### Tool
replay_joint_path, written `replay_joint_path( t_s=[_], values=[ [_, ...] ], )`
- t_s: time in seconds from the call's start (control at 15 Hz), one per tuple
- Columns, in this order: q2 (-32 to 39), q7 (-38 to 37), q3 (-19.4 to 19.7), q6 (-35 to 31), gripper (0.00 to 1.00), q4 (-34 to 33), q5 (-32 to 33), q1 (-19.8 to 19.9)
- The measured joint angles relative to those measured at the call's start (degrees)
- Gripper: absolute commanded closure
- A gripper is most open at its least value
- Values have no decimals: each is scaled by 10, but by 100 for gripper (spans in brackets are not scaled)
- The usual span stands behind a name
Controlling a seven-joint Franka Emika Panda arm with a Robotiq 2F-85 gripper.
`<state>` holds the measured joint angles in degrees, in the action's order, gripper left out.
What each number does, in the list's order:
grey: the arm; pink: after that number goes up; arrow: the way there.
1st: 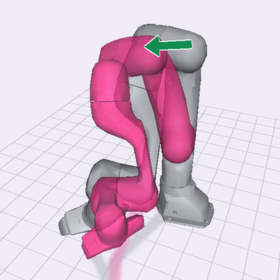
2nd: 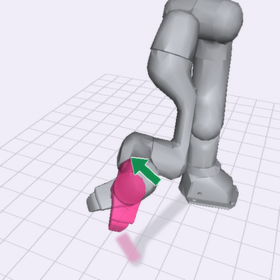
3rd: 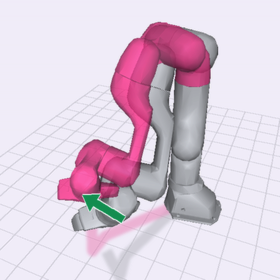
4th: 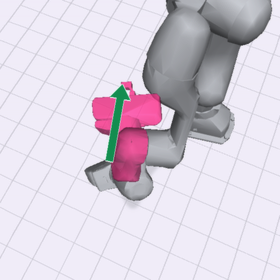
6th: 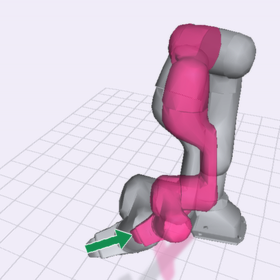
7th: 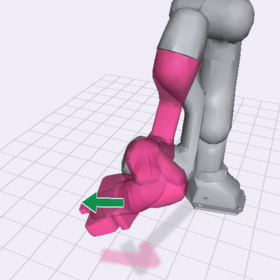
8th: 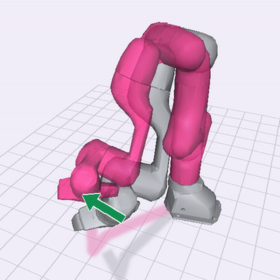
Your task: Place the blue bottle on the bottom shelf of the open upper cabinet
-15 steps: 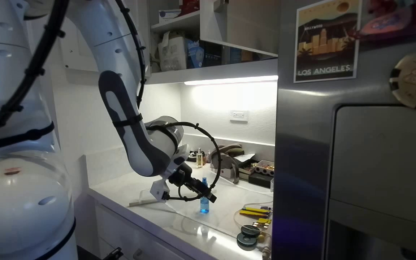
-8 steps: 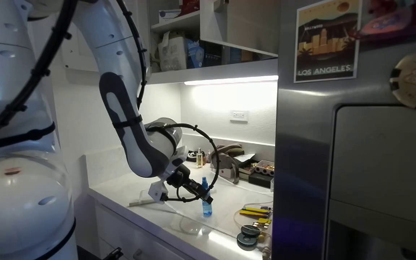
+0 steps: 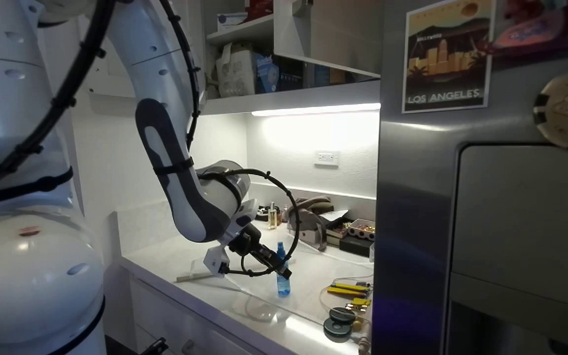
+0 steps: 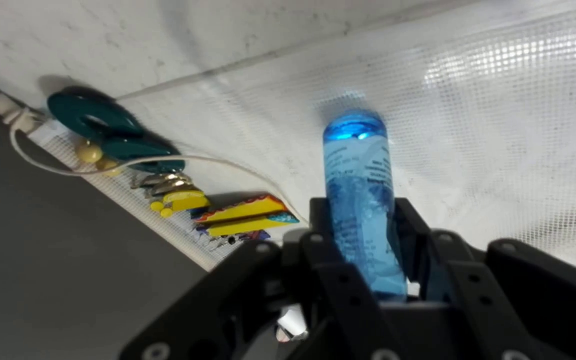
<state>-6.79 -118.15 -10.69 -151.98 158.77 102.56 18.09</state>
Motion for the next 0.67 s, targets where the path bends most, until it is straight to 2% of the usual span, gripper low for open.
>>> replay_joint_path(
  t_s=[0.13, 0.33, 0.53, 0.67],
  values=[
    [-9, 55, 59, -10, 91, -1, -46, -43],
    [-43, 183, 123, -32, 91, -1, -148, -72],
    [-84, 324, 154, -34, 91, -1, -275, -91],
    [-113, 399, 158, -33, 91, -6, -352, -104]
  ],
)
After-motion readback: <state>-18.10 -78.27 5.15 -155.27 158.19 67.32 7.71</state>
